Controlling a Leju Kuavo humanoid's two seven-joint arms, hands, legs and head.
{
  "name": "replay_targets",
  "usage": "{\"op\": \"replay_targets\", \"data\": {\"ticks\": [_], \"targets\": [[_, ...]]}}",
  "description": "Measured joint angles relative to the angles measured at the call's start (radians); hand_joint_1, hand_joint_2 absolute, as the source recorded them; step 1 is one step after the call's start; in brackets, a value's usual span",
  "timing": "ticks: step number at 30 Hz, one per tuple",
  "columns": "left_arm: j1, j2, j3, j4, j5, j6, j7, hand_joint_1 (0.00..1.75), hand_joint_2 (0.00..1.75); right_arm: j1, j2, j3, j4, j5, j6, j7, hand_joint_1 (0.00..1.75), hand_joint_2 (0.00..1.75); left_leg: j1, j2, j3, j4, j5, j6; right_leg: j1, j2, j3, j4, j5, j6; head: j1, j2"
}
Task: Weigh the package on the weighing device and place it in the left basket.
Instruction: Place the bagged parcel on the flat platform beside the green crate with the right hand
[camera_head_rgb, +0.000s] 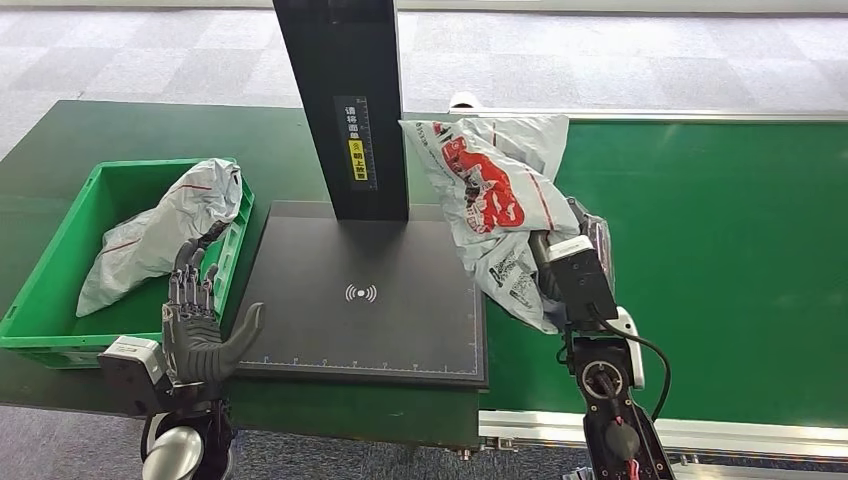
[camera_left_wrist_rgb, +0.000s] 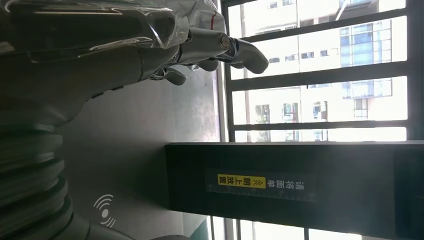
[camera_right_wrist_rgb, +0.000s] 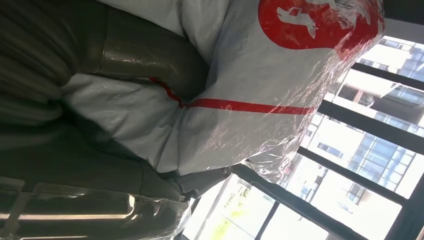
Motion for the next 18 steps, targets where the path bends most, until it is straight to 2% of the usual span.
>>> {"op": "replay_targets", "data": {"ticks": [11, 14, 18], "targets": [[0.0, -0.002, 0.001, 0.0, -0.001, 0.002, 0.0, 0.0, 1.75, -0.001, 0.001, 0.002, 0.007, -0.002, 0.005, 0.0, 1.75, 1.75, 0.0, 0.0, 0.0, 0.0, 0.0, 0.0, 0.0, 0.0, 0.0, 0.0, 0.0, 0.0, 0.0, 0.0], [-0.002, -0.003, 0.01, -0.004, -0.016, 0.024, -0.004, 0.0, 1.75, -0.008, 0.01, 0.018, 0.019, -0.022, 0.065, 0.003, 1.75, 1.75, 0.0, 0.001, -0.001, 0.0, 0.0, 0.0, 0.0, 0.001, 0.0, 0.0, 0.0, 0.0, 0.0, 0.0], [-0.013, -0.009, 0.049, -0.03, -0.045, 0.052, 0.001, 0.0, 1.75, -0.034, 0.062, 0.094, 0.094, -0.05, 0.146, 0.0, 1.75, 1.75, 0.001, 0.002, 0.0, 0.0, 0.0, 0.0, 0.002, 0.002, -0.001, 0.0, 0.0, 0.0, 0.0, 0.0]]}}
